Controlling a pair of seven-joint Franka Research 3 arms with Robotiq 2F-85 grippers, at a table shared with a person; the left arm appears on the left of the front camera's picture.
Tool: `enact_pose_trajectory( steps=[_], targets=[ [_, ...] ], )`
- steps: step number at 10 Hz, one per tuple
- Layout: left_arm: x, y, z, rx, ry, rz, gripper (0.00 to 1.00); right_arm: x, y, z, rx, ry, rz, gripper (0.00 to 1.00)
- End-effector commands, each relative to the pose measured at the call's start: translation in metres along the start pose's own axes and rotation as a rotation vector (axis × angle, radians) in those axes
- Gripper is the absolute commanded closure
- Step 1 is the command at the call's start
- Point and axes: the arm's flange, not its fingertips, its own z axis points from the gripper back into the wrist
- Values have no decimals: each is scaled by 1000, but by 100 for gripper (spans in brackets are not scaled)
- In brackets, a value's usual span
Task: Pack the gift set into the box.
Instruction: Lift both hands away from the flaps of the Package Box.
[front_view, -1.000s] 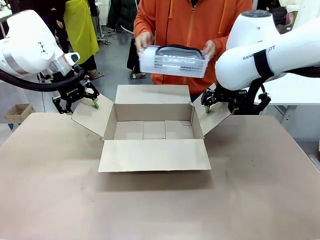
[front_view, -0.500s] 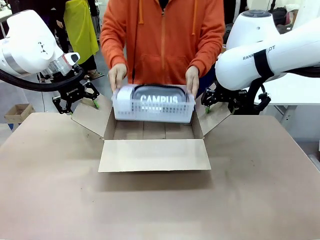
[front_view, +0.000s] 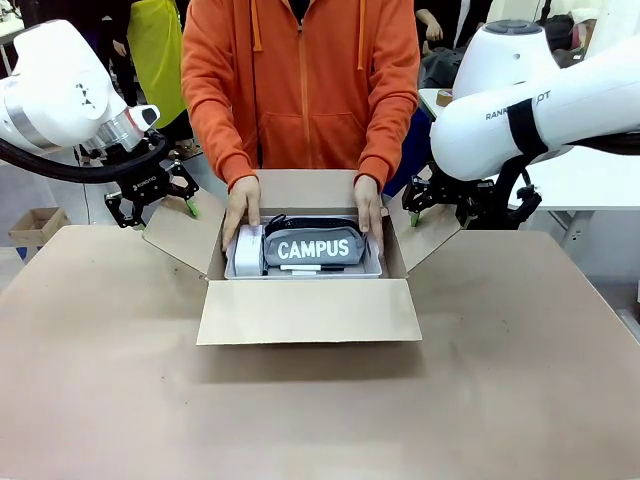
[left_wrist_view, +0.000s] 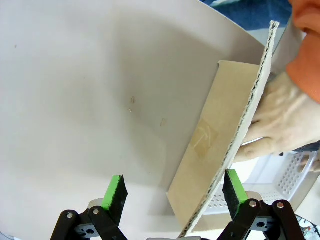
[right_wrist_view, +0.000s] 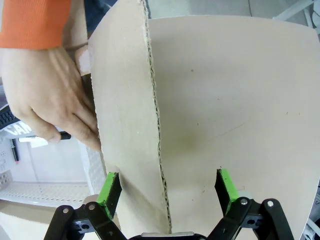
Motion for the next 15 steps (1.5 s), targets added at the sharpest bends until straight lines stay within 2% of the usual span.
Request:
enact_pose_trajectory(
  steps=[1, 9, 10, 11, 12, 13, 15],
  targets=[
    [-1, 0, 1, 12, -6, 10, 0, 3, 3, 1, -28, -12, -12, 0],
    [0, 0, 0, 0, 0, 0, 0, 0, 0, 0, 0, 0, 0, 0],
    [-6, 19, 36, -198, 78, -140, 0, -3, -19, 31, 159, -39, 41, 0],
    [-10, 64, 79, -456, 159, -258, 0, -10, -71, 68, 435, -62, 29, 0],
    [-10, 108, 102, -647, 216, -323, 0, -19, -119, 86, 572, -79, -8, 0],
    [-6, 145, 113, -802, 241, -294, 0, -29, -160, 92, 653, -104, -68, 0],
    [8, 212, 98, -1028, 324, -219, 0, -49, -239, 73, 977, -70, -30, 0]
  ],
)
